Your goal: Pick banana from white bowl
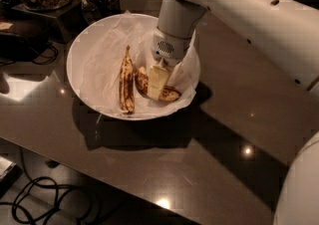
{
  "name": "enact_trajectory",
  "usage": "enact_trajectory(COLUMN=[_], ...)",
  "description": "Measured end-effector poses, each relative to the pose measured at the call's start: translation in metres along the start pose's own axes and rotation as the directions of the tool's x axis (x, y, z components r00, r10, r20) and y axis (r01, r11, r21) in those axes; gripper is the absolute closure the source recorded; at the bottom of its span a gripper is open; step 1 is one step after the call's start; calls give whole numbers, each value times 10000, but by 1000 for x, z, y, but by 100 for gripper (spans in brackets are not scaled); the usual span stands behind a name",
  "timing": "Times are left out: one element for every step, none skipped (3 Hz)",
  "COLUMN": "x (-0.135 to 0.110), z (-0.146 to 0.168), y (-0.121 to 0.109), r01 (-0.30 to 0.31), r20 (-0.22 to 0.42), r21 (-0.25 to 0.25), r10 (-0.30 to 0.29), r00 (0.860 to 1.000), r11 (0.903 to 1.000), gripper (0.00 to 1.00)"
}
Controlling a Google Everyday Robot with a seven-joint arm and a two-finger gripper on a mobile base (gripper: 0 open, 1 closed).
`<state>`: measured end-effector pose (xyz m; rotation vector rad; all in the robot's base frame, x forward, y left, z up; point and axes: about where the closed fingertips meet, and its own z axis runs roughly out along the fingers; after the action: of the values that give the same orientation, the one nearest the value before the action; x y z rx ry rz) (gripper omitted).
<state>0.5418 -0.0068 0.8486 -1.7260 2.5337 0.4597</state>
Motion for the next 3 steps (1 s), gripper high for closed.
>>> enact_trajectory(x=[15, 14, 11], z=[-34, -34, -52], y=[14, 14, 30], r01=[240, 244, 527], r20=[1027, 1052, 1023], r21=[242, 266, 547], r10=[-264, -271, -581], r00=[9944, 9941, 9931], r11=[9994, 9993, 9971], gripper=[100, 100, 100])
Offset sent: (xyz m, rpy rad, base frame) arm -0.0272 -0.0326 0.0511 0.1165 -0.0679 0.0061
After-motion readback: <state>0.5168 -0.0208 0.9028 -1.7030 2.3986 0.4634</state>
